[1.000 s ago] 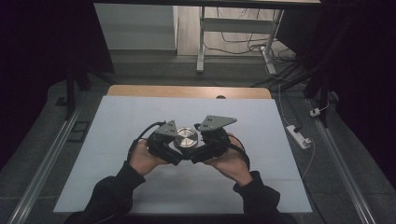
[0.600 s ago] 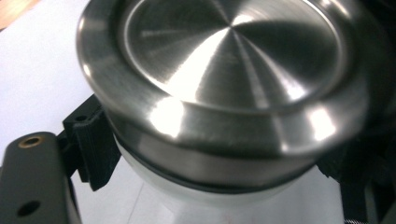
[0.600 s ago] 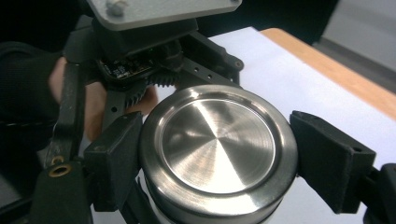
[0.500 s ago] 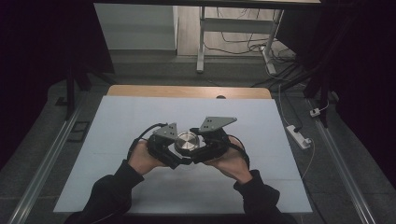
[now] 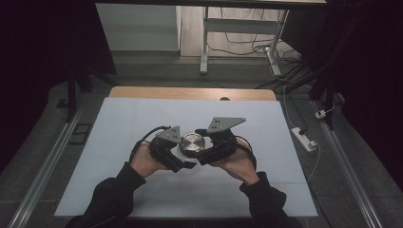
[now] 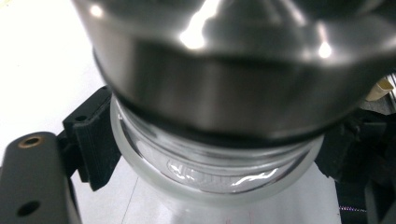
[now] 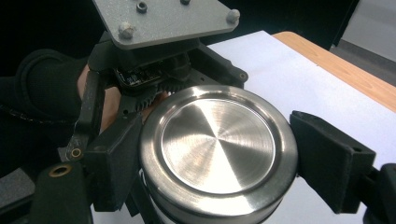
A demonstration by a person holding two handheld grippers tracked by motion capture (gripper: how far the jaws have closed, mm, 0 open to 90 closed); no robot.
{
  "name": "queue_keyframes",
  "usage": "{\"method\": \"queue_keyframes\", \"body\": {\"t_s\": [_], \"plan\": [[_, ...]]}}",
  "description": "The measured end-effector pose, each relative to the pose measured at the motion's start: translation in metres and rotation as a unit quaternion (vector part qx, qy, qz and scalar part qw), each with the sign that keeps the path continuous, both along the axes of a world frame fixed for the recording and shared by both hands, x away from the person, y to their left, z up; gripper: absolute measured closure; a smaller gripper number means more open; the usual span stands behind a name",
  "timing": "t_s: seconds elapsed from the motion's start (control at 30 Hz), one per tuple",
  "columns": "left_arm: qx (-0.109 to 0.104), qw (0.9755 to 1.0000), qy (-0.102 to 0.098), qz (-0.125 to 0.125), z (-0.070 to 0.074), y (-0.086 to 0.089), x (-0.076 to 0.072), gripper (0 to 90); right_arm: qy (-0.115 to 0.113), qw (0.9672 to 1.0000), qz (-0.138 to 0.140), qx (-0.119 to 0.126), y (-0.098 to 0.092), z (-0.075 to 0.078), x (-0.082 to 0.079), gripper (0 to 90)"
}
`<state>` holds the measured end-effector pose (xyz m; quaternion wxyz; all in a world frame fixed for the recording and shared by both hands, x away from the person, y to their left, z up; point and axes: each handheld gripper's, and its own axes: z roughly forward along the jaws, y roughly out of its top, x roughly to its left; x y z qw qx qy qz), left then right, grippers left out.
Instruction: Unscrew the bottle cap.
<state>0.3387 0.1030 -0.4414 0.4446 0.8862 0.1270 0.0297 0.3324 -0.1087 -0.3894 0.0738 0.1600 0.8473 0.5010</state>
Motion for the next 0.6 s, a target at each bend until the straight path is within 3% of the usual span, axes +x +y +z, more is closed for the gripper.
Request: {"method": "queue_keyframes", "body": {"t_s": [0.6], "plan": [[0.0, 0.9987, 0.001, 0.051, -0.005, 0.007, 0.007, 15.3, -0.004, 0.9997, -0.017, 0.018, -0.012, 0.005, -0.005, 19.7]]}}
